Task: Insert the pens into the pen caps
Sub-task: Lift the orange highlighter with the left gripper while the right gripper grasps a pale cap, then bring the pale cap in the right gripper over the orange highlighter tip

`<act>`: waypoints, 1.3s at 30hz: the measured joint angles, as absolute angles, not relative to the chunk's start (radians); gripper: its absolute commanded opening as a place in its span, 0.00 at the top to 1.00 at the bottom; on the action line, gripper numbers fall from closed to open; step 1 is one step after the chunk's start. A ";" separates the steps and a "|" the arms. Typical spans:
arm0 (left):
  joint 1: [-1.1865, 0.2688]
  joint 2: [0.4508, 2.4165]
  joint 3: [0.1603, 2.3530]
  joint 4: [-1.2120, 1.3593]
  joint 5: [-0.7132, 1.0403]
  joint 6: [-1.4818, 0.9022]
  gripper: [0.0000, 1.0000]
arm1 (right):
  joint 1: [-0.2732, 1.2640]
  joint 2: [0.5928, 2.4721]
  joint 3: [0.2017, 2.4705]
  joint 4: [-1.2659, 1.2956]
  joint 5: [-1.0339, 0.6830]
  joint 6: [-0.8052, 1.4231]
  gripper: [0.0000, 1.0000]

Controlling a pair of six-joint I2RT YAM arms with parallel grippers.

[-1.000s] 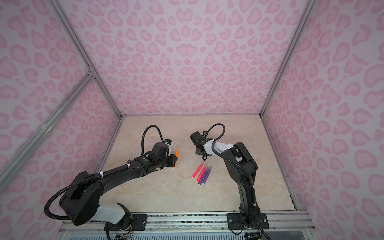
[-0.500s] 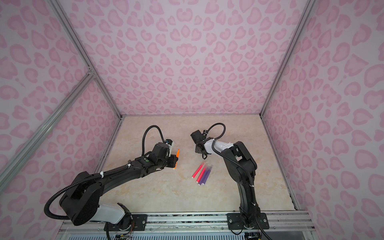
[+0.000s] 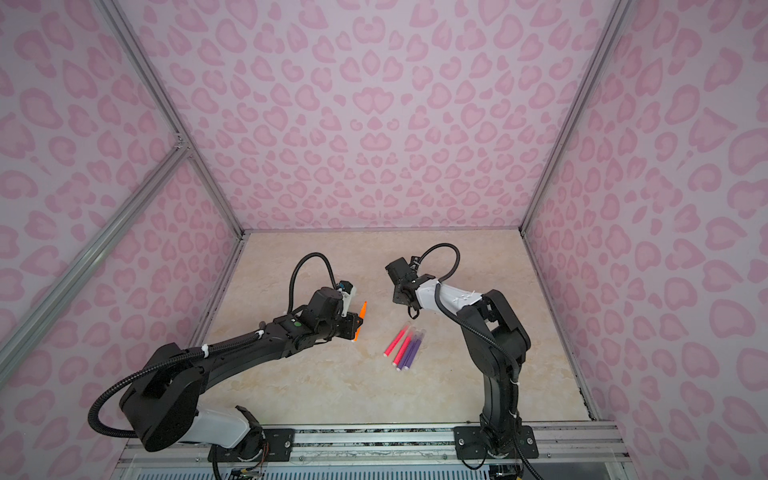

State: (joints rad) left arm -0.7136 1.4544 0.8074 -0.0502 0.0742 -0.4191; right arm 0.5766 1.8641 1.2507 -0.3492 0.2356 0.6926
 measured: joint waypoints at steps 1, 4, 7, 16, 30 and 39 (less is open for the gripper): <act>-0.723 1.454 0.810 -0.045 0.075 -0.417 0.97 | 0.581 1.827 1.229 -0.341 0.234 0.701 0.96; -0.747 1.454 0.811 -0.030 0.084 -0.400 0.97 | 0.611 1.719 1.174 -0.309 0.223 0.723 0.98; -0.763 1.453 0.811 -0.028 0.100 -0.391 0.97 | 0.657 1.636 1.148 -0.276 0.216 0.749 0.99; -0.774 1.409 0.797 0.002 0.109 -0.373 0.97 | 0.801 1.500 1.100 -0.167 0.228 0.801 1.00; -0.777 1.359 0.768 0.019 0.108 -0.370 0.97 | 0.864 1.533 1.099 -0.115 0.311 0.847 1.00; -0.777 1.336 0.760 0.025 0.104 -0.370 0.97 | 0.865 1.560 1.104 -0.101 0.339 0.872 1.00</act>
State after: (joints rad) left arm -0.7773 1.3365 0.7601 0.0246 0.1040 -0.3698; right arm 0.8650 1.5604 1.1038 -0.1013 0.3386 0.8722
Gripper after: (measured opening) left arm 0.141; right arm 0.122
